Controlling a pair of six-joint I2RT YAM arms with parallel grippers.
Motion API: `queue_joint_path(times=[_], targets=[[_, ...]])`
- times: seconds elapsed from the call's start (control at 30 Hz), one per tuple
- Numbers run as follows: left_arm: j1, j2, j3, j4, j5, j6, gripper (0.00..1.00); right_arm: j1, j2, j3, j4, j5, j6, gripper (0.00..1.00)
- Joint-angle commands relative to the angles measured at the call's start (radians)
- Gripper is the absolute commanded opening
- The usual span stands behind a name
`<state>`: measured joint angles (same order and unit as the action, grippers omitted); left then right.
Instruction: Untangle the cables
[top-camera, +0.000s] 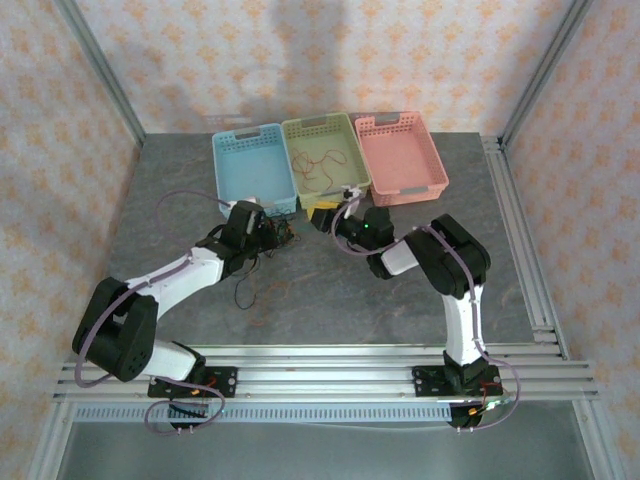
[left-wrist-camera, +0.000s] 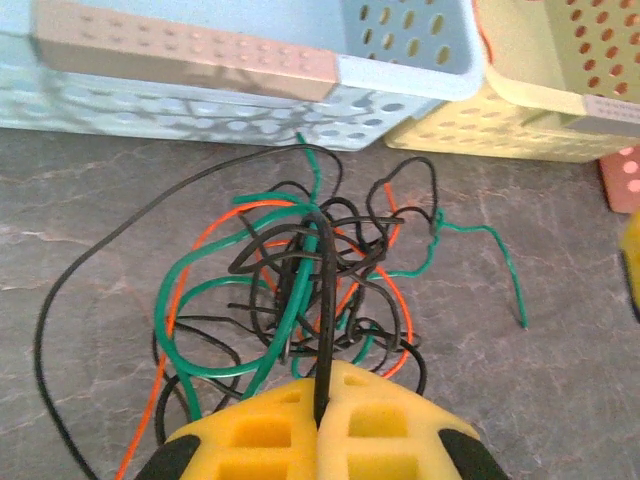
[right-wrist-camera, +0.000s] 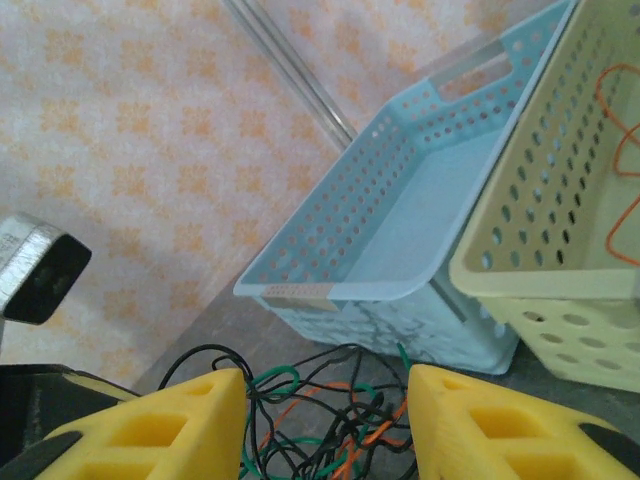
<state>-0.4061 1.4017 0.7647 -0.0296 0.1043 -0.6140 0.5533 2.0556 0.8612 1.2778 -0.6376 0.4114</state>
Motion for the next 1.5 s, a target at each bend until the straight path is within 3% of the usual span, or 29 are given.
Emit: queue_joint_path(times=[0.0, 0.3, 0.63, 1.13, 1.47], targets=[[-0.031, -0.035, -0.001, 0.049, -0.003, 0.048, 0.00, 0.020, -0.013, 0.042, -0.111, -0.032, -0.033, 0.46], [-0.063, -0.047, 0.000, 0.059, -0.007, 0.074, 0.00, 0.022, -0.001, 0.088, -0.230, -0.029, -0.033, 0.46], [-0.067, -0.044, 0.005, 0.056, -0.006, 0.074, 0.00, 0.028, 0.024, 0.126, -0.266, -0.083, -0.019, 0.43], [-0.071, -0.046, 0.006, 0.062, -0.005, 0.074, 0.00, 0.039, 0.028, 0.153, -0.355, -0.067, -0.053, 0.44], [-0.074, -0.046, 0.004, 0.061, -0.003, 0.074, 0.00, 0.042, 0.024, 0.156, -0.382, -0.054, -0.074, 0.26]])
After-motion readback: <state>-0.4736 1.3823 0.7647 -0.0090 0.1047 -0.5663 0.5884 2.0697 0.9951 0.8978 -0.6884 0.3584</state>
